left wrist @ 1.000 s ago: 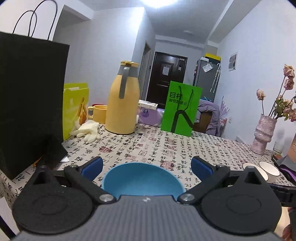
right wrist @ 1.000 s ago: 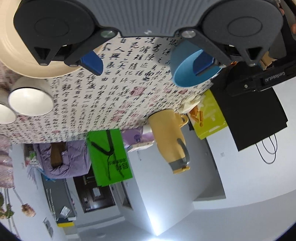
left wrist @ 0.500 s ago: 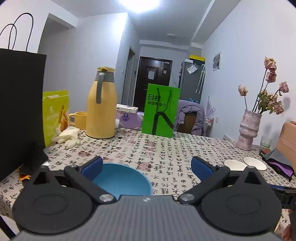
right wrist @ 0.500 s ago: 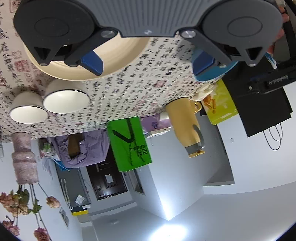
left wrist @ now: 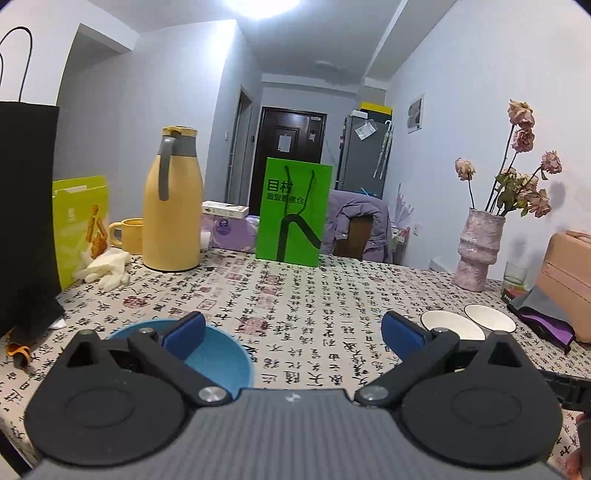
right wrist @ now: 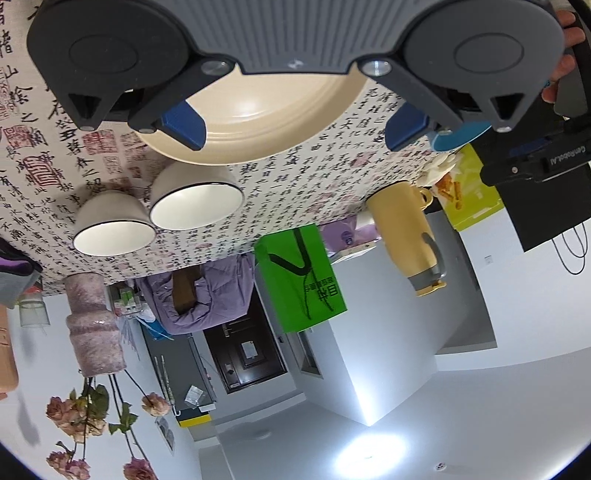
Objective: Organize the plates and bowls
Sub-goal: 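Move both open grippers back toward the white bowls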
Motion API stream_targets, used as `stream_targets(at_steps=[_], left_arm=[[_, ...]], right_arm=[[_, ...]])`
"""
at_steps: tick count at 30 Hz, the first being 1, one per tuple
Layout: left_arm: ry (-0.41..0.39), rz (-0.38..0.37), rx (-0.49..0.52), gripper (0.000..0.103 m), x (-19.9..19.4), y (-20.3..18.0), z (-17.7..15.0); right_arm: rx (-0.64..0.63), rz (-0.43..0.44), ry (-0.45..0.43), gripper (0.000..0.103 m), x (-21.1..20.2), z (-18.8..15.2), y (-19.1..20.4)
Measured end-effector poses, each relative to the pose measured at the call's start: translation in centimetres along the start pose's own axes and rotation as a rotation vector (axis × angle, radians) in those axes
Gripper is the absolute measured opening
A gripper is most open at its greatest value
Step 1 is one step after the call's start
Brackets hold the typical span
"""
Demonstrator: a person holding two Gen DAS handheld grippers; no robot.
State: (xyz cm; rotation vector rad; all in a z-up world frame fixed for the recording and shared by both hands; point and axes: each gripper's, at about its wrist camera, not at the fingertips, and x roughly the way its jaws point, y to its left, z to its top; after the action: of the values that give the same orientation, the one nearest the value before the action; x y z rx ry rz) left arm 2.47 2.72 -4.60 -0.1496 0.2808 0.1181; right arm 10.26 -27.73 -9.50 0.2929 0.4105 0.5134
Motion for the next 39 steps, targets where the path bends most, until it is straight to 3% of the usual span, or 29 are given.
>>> stream_targets(at_steps=[19,39], left_arm=[[0.035,-0.032,0.033,0.103,2.7,-3.3,0.0],[0.026,-0.099,-0.011,0.103,6.0,-6.6,2.4]], right_arm=[[0.022,-0.062,-0.025,0.103,0.1,1.1,-4.1],[-0.087,-0.055,-0.123,0.103,1.5,7.6,-4.9]])
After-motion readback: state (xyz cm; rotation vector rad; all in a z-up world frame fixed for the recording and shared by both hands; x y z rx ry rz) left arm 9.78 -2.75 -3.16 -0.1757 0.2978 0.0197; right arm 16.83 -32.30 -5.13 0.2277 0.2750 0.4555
